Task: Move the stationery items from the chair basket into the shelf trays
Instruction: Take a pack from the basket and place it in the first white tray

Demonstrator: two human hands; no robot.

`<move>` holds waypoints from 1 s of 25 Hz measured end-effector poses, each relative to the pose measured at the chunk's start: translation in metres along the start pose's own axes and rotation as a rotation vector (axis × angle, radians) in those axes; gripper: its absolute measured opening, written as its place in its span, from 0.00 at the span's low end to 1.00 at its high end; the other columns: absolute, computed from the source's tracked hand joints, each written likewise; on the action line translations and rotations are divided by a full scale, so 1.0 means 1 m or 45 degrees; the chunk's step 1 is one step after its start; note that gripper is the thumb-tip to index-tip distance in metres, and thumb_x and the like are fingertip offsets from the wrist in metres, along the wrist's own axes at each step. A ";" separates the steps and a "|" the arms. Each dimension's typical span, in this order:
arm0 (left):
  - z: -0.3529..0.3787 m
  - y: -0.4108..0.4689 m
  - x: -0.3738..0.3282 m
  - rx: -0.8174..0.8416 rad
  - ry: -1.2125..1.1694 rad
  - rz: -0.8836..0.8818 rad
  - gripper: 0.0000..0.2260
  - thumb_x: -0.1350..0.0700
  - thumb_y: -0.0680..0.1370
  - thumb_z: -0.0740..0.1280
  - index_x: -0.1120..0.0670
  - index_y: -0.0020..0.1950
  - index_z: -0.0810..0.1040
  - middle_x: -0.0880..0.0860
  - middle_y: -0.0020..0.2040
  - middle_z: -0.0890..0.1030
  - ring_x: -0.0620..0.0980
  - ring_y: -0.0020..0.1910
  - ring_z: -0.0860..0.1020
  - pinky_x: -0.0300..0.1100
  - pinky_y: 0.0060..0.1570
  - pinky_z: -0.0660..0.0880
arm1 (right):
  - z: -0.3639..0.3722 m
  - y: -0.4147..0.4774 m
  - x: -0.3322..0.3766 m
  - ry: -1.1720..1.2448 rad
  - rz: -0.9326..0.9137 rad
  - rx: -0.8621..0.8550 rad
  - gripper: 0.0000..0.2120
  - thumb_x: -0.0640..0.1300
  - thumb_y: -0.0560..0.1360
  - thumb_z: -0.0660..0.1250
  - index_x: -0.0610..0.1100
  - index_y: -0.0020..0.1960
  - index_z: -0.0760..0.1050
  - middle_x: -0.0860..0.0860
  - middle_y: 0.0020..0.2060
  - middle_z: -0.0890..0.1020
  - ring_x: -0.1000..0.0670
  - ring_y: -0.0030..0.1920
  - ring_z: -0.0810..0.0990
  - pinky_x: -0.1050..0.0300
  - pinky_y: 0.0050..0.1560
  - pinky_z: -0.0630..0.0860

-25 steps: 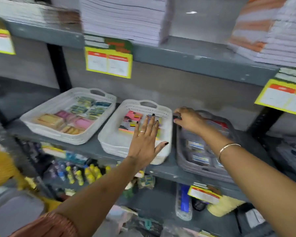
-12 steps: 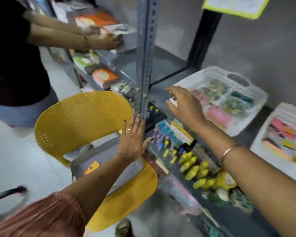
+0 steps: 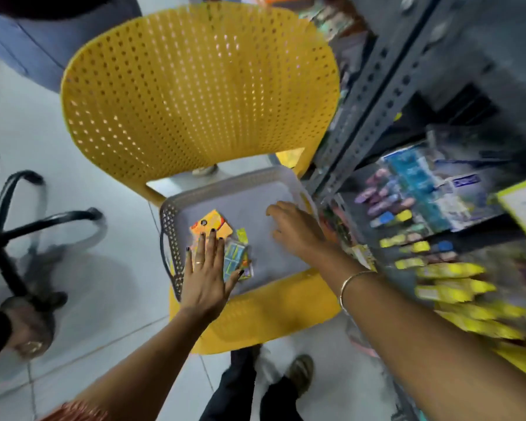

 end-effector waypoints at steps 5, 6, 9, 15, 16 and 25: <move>0.049 -0.021 0.040 0.064 0.029 -0.138 0.35 0.35 0.78 0.42 0.59 0.76 0.50 0.58 0.76 0.54 0.56 0.74 0.52 0.57 0.68 0.51 | 0.092 0.042 0.026 -0.181 -0.264 0.166 0.21 0.34 0.74 0.61 0.41 0.67 0.66 0.44 0.67 0.70 0.43 0.69 0.67 0.47 0.63 0.70; 0.054 -0.024 0.042 0.085 0.030 -0.147 0.36 0.34 0.78 0.41 0.59 0.76 0.51 0.58 0.76 0.55 0.56 0.74 0.52 0.57 0.68 0.52 | 0.102 0.046 0.032 -0.255 -0.356 0.175 0.22 0.33 0.75 0.59 0.41 0.68 0.65 0.44 0.67 0.70 0.43 0.69 0.66 0.47 0.64 0.70; 0.058 -0.024 0.044 0.109 0.061 -0.175 0.37 0.34 0.78 0.40 0.60 0.75 0.55 0.59 0.75 0.57 0.57 0.74 0.53 0.57 0.68 0.52 | 0.118 0.057 0.047 -0.462 -0.574 0.175 0.25 0.32 0.75 0.56 0.42 0.72 0.61 0.45 0.71 0.66 0.43 0.71 0.63 0.48 0.65 0.67; 0.061 -0.025 0.044 0.100 0.047 -0.199 0.36 0.35 0.78 0.39 0.60 0.74 0.56 0.60 0.75 0.58 0.57 0.74 0.54 0.57 0.69 0.53 | 0.125 0.065 0.055 -0.584 -0.682 0.137 0.23 0.34 0.72 0.62 0.42 0.66 0.66 0.45 0.64 0.70 0.43 0.66 0.67 0.49 0.61 0.70; 0.061 -0.025 0.044 0.098 0.035 -0.198 0.36 0.35 0.78 0.39 0.60 0.74 0.56 0.60 0.75 0.58 0.57 0.74 0.54 0.57 0.69 0.53 | 0.124 0.065 0.053 -0.594 -0.681 0.142 0.22 0.37 0.72 0.64 0.41 0.65 0.67 0.45 0.63 0.71 0.44 0.65 0.67 0.50 0.61 0.69; 0.035 -0.017 0.042 -0.004 -0.054 -0.179 0.35 0.35 0.78 0.39 0.60 0.75 0.49 0.59 0.76 0.52 0.56 0.75 0.49 0.53 0.71 0.45 | 0.064 0.048 0.021 -0.276 -0.265 0.120 0.27 0.50 0.68 0.72 0.37 0.60 0.68 0.42 0.61 0.70 0.44 0.64 0.67 0.50 0.57 0.71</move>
Point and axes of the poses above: each hand's wrist, its own y-axis towards the middle knuckle, its own z-axis out of the palm, x = y × z, the point moved 5 cm from there along y, towards the middle knuckle
